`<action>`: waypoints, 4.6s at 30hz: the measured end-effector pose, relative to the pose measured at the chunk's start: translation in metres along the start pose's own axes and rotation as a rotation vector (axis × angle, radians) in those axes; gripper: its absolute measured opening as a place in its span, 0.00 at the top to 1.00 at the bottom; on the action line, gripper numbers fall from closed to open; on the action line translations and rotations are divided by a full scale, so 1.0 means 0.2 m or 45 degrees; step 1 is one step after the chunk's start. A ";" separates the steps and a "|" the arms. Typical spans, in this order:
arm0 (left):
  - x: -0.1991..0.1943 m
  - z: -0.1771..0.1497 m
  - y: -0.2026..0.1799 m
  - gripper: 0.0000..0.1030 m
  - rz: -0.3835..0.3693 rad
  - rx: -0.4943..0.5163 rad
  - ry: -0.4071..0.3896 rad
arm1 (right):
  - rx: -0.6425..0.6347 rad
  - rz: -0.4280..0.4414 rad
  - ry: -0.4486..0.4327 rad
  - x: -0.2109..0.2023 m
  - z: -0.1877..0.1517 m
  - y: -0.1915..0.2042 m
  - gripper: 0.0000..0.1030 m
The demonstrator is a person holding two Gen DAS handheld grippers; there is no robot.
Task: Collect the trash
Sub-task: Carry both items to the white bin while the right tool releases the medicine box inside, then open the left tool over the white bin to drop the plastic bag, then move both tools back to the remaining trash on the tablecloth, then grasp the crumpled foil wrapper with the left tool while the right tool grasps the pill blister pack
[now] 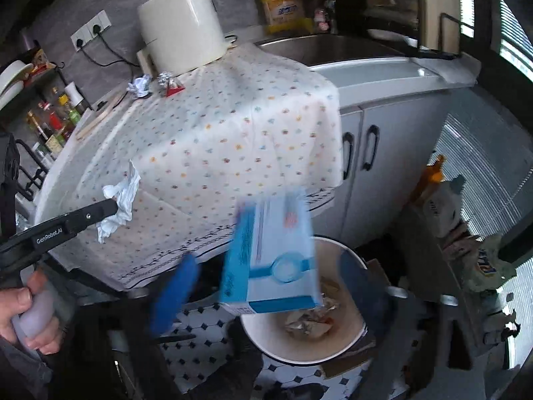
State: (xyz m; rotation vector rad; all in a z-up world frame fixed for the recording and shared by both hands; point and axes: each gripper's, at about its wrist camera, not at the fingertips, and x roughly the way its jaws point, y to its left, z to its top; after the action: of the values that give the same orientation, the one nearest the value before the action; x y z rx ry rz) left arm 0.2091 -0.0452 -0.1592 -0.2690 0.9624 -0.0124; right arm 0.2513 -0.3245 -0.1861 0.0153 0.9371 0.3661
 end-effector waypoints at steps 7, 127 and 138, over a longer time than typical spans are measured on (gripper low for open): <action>0.10 -0.03 -0.16 0.93 -0.105 0.058 0.067 | 0.107 -0.069 -0.007 -0.08 -0.02 -0.17 0.14; 0.47 1.42 1.37 0.62 -0.167 -0.186 -0.202 | -0.302 0.111 0.095 1.10 1.54 1.41 0.64; 0.25 1.27 1.61 0.62 -0.085 -0.307 -0.255 | -0.467 0.000 0.216 1.32 1.57 1.50 0.62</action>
State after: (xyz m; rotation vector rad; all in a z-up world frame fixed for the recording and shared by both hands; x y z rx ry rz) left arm 0.4087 0.3158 -0.1374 -0.5148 0.7552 0.0687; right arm 0.5497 0.0862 -0.1555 -0.3557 1.0249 0.5413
